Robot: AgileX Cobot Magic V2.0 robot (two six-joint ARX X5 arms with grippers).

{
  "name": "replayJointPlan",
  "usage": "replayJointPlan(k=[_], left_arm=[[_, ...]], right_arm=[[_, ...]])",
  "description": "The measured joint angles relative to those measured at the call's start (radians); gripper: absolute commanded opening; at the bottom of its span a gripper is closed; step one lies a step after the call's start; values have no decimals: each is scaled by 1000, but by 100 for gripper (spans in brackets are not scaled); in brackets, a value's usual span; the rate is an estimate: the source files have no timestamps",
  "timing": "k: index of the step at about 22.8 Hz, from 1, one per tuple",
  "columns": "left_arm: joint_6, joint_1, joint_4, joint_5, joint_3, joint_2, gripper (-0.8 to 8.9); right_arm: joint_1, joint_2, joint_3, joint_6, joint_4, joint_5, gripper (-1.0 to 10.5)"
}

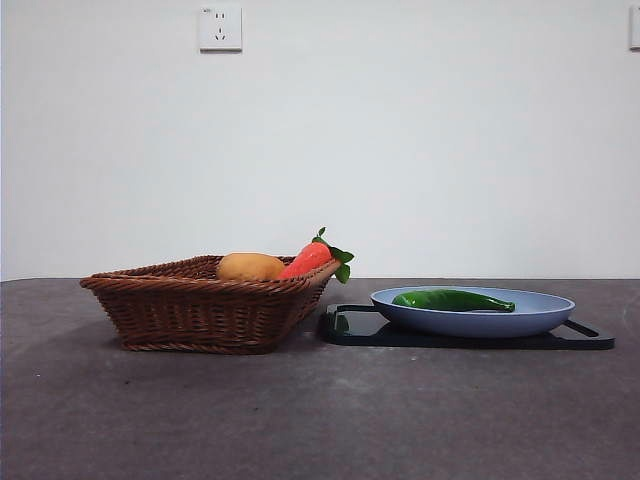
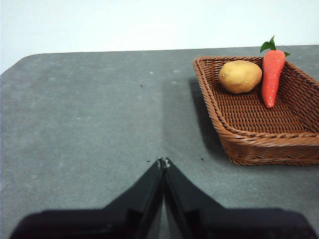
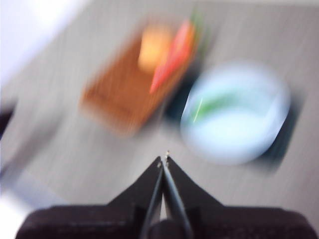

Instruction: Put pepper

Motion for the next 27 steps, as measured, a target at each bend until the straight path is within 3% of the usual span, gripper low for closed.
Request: replayJointPlan(k=[4, 7, 12, 18, 27], left_arm=[[0, 0, 0, 0, 0, 0, 8], [0, 0, 0, 0, 0, 0, 8], [0, 0, 0, 0, 0, 0, 8], [0, 0, 0, 0, 0, 0, 8], [0, 0, 0, 0, 0, 0, 8]], right_arm=[[-85, -202, -254, 1, 360, 5, 11], [-107, -338, -534, 8, 600, 117, 11], [-109, -496, -831, 46, 856, 187, 11], [-109, -637, -1061, 86, 920, 237, 11], [-109, -699, -1203, 128, 901, 236, 11]])
